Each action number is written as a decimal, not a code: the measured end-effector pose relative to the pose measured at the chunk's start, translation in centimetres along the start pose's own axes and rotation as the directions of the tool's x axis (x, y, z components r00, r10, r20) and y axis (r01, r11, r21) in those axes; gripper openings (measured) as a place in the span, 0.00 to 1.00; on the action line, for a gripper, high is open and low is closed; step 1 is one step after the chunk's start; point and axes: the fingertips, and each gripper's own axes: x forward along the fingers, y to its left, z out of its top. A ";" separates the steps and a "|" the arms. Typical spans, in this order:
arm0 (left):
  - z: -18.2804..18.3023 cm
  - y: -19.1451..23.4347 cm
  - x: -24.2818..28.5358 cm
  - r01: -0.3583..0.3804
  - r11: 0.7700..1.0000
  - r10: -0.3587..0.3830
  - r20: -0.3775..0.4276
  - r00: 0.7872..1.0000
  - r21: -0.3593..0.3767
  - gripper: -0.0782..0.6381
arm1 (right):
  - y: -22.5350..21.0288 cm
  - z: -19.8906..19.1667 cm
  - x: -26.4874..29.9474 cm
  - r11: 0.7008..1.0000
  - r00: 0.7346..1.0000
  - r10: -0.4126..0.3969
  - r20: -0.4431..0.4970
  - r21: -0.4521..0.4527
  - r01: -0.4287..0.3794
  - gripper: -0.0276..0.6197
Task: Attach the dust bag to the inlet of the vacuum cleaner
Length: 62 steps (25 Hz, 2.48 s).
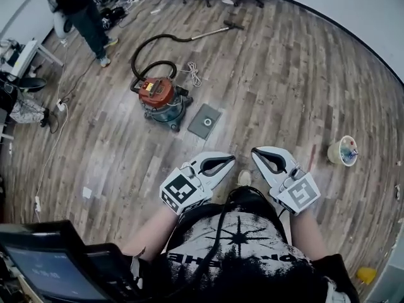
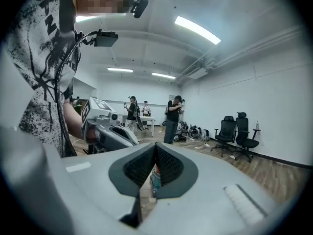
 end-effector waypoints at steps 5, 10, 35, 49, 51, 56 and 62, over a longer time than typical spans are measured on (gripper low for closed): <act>3.2 3.6 5.4 -0.123 0.992 0.123 0.031 0.992 -0.003 0.11 | -6.7 0.1 -0.7 0.994 0.995 0.101 -0.011 -0.029 -0.101 0.05; 4.8 5.5 10.3 -0.188 0.982 0.188 0.028 0.982 0.001 0.11 | -11.8 -1.1 -1.7 0.987 0.987 0.160 -0.019 -0.003 -0.160 0.05; 5.6 20.3 9.0 -0.411 0.894 0.432 0.098 0.897 -0.177 0.11 | -19.1 -1.1 11.6 0.915 0.915 0.403 0.003 -0.017 -0.402 0.05; 7.2 33.1 0.9 -0.497 0.852 0.516 0.110 0.849 -0.162 0.11 | -19.3 0.8 26.9 0.861 0.863 0.503 -0.052 -0.057 -0.505 0.05; 7.3 33.9 0.3 -0.518 0.840 0.536 0.109 0.837 -0.161 0.11 | -19.3 1.0 28.0 0.846 0.848 0.528 -0.052 -0.057 -0.530 0.05; 7.7 35.2 -0.8 -0.588 0.787 0.612 0.107 0.784 -0.189 0.11 | -20.0 1.2 30.4 0.801 0.803 0.593 -0.053 -0.057 -0.596 0.05; 7.6 35.7 -0.5 -0.706 0.667 0.740 0.098 0.666 -0.237 0.11 | -20.5 1.4 31.7 0.678 0.681 0.731 -0.046 -0.072 -0.732 0.05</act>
